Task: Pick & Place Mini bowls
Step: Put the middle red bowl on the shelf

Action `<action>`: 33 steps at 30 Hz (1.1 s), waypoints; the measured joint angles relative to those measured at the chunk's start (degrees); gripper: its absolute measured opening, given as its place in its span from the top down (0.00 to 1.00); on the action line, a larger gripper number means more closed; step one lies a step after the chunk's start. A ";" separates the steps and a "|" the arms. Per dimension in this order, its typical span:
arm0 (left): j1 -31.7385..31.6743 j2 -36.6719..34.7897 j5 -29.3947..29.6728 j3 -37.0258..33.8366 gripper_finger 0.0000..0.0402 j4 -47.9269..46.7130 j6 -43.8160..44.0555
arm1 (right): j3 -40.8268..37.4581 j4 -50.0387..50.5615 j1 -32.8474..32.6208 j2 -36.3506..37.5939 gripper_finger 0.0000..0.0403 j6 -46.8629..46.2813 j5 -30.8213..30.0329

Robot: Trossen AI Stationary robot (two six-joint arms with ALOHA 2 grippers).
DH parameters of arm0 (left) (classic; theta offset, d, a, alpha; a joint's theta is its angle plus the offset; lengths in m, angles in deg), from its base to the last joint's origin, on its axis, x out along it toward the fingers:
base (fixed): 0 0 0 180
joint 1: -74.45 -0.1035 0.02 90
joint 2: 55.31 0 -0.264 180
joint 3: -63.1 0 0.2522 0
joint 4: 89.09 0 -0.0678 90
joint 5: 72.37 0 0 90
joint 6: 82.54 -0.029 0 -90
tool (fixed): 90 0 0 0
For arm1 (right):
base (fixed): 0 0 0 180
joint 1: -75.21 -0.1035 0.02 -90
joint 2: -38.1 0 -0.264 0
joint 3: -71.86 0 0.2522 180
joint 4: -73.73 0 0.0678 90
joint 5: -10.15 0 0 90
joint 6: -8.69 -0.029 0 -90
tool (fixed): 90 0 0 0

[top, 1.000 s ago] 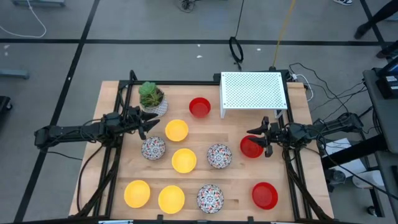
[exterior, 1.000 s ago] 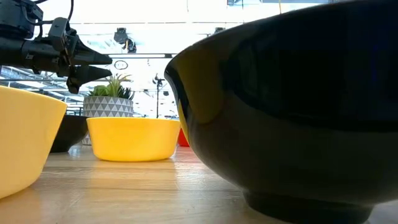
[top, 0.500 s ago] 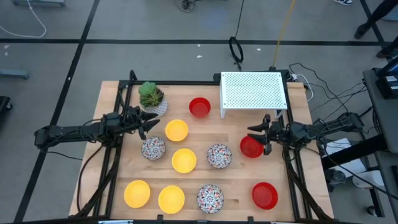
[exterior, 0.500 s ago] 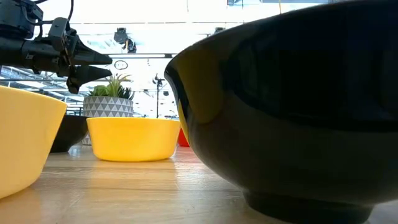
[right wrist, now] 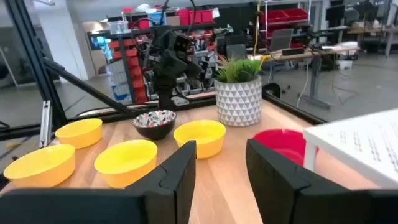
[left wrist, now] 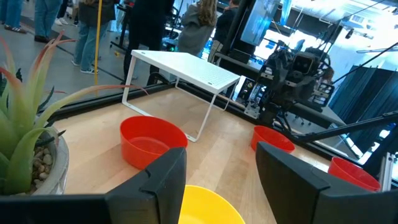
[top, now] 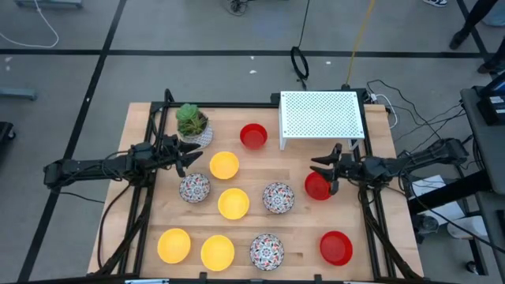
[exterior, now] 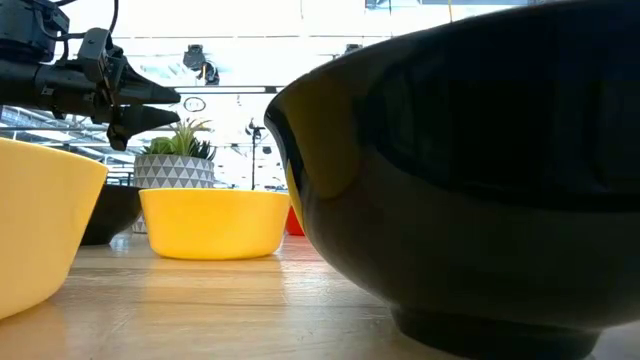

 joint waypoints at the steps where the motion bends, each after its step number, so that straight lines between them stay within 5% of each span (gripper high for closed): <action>1: -0.01 0.00 -0.01 0.00 0.51 0.00 0.00 | 0.48 0.03 0.00 -1.12 0.68 0.11 -0.03; 11: 0.01 0.01 0.00 0.00 0.51 -0.01 0.00 | 9.02 1.49 -0.04 -12.83 0.68 -4.45 -0.14; 29: 0.01 -0.01 -0.01 0.00 0.51 -0.01 0.00 | 39.11 48.05 -2.06 -36.23 0.68 -25.39 0.39; 33: 0.01 -0.01 -0.02 -0.01 0.51 0.00 0.00 | 40.60 50.64 -3.23 -39.13 0.68 -34.89 8.29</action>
